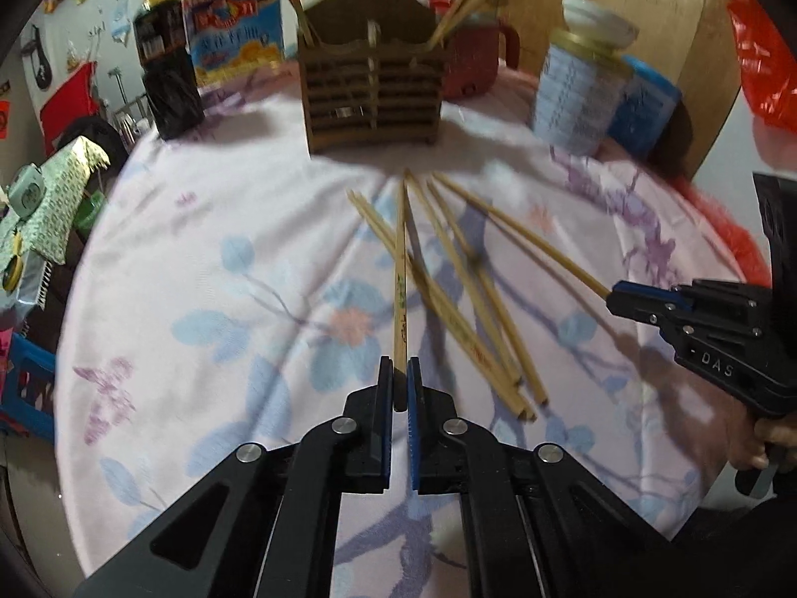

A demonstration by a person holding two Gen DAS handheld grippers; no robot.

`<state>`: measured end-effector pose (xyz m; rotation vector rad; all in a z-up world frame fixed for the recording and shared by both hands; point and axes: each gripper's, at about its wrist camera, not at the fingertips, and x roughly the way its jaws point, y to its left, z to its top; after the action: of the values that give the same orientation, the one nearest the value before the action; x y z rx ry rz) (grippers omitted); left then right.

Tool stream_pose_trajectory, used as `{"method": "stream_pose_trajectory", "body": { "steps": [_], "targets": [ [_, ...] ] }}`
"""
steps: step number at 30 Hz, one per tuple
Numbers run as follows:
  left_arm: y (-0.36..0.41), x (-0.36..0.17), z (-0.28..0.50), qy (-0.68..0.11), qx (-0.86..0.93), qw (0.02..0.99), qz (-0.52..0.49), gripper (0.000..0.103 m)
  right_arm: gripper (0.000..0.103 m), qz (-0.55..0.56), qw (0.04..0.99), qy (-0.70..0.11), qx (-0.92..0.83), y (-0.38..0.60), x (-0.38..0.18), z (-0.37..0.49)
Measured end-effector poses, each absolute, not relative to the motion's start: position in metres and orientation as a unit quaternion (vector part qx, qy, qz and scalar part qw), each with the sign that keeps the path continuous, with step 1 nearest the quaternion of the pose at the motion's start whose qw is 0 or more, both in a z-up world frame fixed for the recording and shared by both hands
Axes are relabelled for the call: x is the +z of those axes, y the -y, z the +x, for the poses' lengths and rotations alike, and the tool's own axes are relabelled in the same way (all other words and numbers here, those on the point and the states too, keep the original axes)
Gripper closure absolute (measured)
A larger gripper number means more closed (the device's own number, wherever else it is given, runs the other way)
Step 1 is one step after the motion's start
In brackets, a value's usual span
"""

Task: Organize utensils
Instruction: 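Close the left gripper on one chopstick while the right gripper grasps another, then lift both held chopsticks and carry them over the wooden holder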

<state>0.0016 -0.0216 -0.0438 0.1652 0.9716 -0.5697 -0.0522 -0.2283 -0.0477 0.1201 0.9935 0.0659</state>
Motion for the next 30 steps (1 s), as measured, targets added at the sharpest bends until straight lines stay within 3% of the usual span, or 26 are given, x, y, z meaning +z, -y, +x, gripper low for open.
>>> {"method": "stream_pose_trajectory", "body": {
  "steps": [17,30],
  "targets": [
    [0.008,0.061,0.015,-0.388,-0.263,0.882,0.048,0.097,0.097,0.071,0.938,-0.340,0.016,0.249,0.073,-0.057],
    [0.022,0.113,0.030,-0.371,-0.302,0.877,0.047,0.098,0.097,0.074,0.947,-0.310,0.034,0.248,0.109,-0.046]
  ]
}}
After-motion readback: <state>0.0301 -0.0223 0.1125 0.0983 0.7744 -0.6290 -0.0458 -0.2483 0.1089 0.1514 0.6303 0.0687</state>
